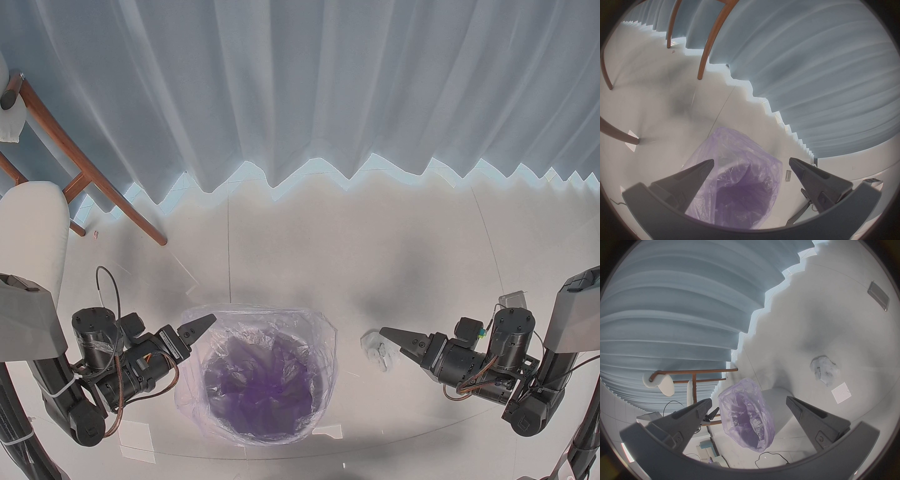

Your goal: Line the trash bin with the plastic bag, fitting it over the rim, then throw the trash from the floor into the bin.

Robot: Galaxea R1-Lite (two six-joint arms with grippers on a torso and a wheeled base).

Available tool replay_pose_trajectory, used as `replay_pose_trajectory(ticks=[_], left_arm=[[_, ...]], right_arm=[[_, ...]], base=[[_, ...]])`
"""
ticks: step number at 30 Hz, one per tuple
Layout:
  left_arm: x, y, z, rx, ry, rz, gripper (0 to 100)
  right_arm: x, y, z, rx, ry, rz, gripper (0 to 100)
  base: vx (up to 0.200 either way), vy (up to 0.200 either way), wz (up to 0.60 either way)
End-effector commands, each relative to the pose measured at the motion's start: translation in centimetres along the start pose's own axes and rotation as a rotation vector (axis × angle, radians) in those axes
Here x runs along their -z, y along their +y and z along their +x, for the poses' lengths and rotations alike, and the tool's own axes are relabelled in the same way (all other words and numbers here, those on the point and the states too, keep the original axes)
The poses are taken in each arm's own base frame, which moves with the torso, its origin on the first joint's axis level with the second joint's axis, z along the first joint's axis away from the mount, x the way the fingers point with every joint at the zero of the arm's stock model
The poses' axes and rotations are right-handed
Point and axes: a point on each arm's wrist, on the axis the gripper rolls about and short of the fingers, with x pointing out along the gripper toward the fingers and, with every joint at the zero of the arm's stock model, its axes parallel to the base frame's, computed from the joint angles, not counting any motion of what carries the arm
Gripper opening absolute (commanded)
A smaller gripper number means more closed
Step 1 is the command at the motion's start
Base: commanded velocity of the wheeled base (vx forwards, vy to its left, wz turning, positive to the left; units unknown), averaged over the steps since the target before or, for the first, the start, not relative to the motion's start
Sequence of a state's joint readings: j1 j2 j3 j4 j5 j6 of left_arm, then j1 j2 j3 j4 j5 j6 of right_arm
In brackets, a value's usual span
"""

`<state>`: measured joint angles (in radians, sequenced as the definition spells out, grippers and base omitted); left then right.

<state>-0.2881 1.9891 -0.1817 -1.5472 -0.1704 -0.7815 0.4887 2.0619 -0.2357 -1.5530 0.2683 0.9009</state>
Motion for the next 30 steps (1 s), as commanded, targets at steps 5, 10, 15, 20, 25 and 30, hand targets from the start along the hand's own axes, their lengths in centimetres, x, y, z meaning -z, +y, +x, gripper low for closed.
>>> replay_pose_trajectory(ticks=[5,10,15,20,25,30], left_arm=[[-0.2,-0.9,1.5,0.054,-0.011,-0.132,100],[0.7,-3.3,-2.2,0.129,0.034,-0.039,100],[2.4,-2.8,-4.3,0.095,0.12,0.062,100],[3.4,-1.6,-4.7,0.01,0.186,0.098,100],[3.9,-1.1,-4.4,-0.021,0.221,0.099,100],[4.1,-0.7,-4.3,-0.06,0.252,0.104,100]], right_arm=[[0.1,0.1,0.0,-0.011,0.0,-0.005,100],[0.3,0.0,0.1,-0.007,0.005,-0.003,100],[1.3,-0.9,0.5,0.03,0.051,0.003,100],[1.7,-1.4,0.4,0.052,0.067,0.007,100],[1.0,-1.9,0.1,0.069,0.044,0.006,100],[0.9,-1.9,0.3,0.067,0.037,0.005,100]], base=[[0.0,0.0,0.0],[0.0,0.0,0.0],[0.0,0.0,0.0],[0.0,0.0,0.0],[0.0,0.0,0.0],[0.0,0.0,0.0]])
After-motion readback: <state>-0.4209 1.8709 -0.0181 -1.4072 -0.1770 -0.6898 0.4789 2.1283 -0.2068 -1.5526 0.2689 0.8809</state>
